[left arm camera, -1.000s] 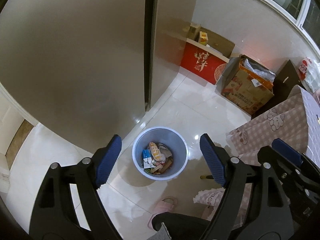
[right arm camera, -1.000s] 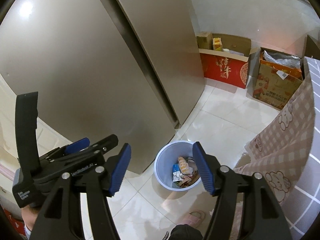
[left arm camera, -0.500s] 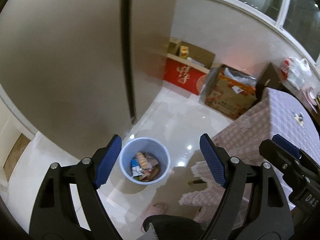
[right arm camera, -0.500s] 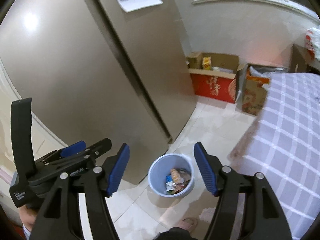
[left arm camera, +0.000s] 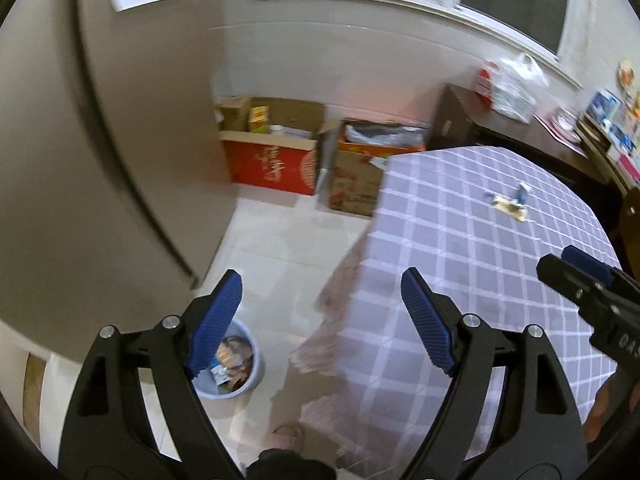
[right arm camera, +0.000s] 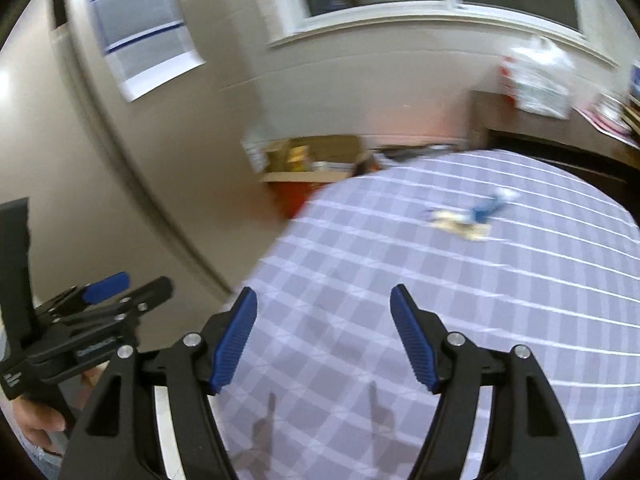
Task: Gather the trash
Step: 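Move both open tools back from the bin to the table, then grasp the blue-white tube with the right tool while the left tool grasps the tan tag by its purple ring, then carry the tube and tag over the blue bin, open the right tool then the left tool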
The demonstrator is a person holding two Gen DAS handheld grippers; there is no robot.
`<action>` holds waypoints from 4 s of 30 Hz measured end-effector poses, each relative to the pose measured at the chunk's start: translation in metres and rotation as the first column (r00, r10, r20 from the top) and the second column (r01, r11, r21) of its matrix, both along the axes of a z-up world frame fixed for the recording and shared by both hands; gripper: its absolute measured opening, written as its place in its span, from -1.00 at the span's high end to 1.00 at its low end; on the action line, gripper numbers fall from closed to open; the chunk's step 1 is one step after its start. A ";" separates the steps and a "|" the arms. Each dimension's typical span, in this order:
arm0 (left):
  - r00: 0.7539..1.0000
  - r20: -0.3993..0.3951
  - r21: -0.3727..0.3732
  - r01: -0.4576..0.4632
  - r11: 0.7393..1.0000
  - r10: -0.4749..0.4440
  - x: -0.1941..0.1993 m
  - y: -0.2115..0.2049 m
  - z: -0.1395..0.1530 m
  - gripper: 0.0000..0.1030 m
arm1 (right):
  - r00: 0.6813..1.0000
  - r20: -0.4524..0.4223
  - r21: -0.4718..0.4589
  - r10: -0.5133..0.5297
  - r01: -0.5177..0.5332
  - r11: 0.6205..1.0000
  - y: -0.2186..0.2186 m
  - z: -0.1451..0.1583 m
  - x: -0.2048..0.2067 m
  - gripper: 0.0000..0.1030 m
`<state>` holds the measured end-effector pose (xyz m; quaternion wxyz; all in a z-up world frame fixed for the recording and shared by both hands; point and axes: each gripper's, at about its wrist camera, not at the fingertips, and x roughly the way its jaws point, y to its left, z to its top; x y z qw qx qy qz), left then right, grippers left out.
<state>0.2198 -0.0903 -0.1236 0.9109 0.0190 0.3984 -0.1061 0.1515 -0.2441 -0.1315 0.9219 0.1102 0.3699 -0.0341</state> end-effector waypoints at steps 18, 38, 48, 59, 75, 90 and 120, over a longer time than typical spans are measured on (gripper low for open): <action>0.993 -0.107 -0.061 0.048 0.997 -0.054 0.089 -0.129 -0.031 -0.57 | 0.968 -0.121 0.045 -0.220 0.226 0.973 -0.161 -0.054 0.092 -0.32; 0.968 -0.199 -0.059 0.143 0.988 -0.152 0.096 -0.222 -0.055 -0.57 | 0.973 -0.072 0.024 -0.220 0.222 0.975 -0.214 -0.052 0.051 0.74; 0.973 -0.192 0.030 0.138 0.990 -0.130 0.103 -0.251 -0.065 -0.58 | 0.979 -0.062 0.094 -0.195 0.200 0.975 -0.221 -0.055 0.044 0.74; 0.964 -0.148 0.066 0.233 0.970 -0.221 0.091 -0.244 -0.064 -0.20 | 0.988 -0.068 0.092 -0.136 0.142 0.986 -0.207 -0.056 0.047 0.74; 0.950 -0.136 -0.115 0.266 0.957 -0.281 0.082 -0.184 -0.055 0.98 | 0.995 -0.096 0.039 -0.028 0.032 0.999 -0.160 -0.053 0.049 0.74; 0.948 -0.095 -0.216 0.278 0.936 -0.304 0.044 -0.126 -0.037 0.99 | 0.994 -0.107 0.077 0.029 -0.021 0.997 -0.105 -0.038 0.031 0.74; 0.975 -0.111 -0.198 -0.210 0.957 0.191 0.000 0.249 -0.072 0.99 | 0.865 -0.193 0.117 0.462 -0.448 0.887 0.267 -0.086 0.107 0.74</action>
